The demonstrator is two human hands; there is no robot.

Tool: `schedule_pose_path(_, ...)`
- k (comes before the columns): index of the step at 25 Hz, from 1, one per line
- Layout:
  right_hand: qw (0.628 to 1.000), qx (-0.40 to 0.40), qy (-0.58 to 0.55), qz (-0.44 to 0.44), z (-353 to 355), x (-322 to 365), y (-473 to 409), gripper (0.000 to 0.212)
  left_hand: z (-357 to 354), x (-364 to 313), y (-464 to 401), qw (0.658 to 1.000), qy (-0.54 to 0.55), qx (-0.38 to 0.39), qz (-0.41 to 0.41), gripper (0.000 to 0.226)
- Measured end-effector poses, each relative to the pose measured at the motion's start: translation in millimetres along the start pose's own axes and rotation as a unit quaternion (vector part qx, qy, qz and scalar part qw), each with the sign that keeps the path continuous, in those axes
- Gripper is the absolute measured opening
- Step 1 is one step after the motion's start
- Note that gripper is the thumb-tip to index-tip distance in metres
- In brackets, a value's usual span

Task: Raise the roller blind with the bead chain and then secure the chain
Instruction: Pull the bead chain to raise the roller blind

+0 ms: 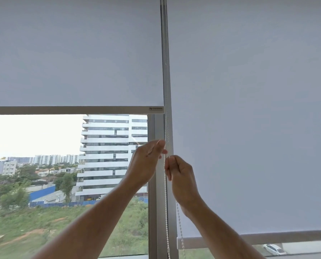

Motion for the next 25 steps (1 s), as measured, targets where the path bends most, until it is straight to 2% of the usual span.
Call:
schedule_pose_path(1, 1.000, 0.003, -0.006, 0.000, -1, 0, 6, 0.038, 0, -10, -7, 1.000, 0.010, -0.001, 0.002, 0.047)
schedule_pose_path(6, 0.999, 0.024, -0.022, -0.011, -1, -5, 31, 0.041, -4, -42, -27, 0.995, 0.096, 0.001, 0.033, 0.016)
schedule_pose_path(11, 0.994, 0.095, -0.049, -0.037, 10, -9, 33, 0.038, -3, -34, -19, 0.988, 0.139, 0.006, 0.074, 0.013)
schedule_pose_path(14, 0.995, 0.057, -0.056, -0.052, 19, -5, 14, 0.045, -3, -38, -17, 0.991, 0.126, 0.001, 0.050, 0.013)
schedule_pose_path(18, 0.999, 0.000, -0.035, -0.027, 28, 16, -31, 0.048, -7, -35, -4, 0.992, 0.126, 0.024, 0.019, 0.013)
schedule_pose_path(25, 1.000, 0.023, 0.009, -0.014, 24, 52, -95, 0.034, -18, -8, 25, 0.988, 0.137, 0.066, 0.027, 0.015)
Point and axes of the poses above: each hand's wrist, its own y-axis away from the middle knuckle, its own z-axis out of the back of the hand, x = y × z, the point moved 5 cm from there along -y, towards the middle knuckle, and after that the axes turned 14 degrees about z, right-handed, at the moved point
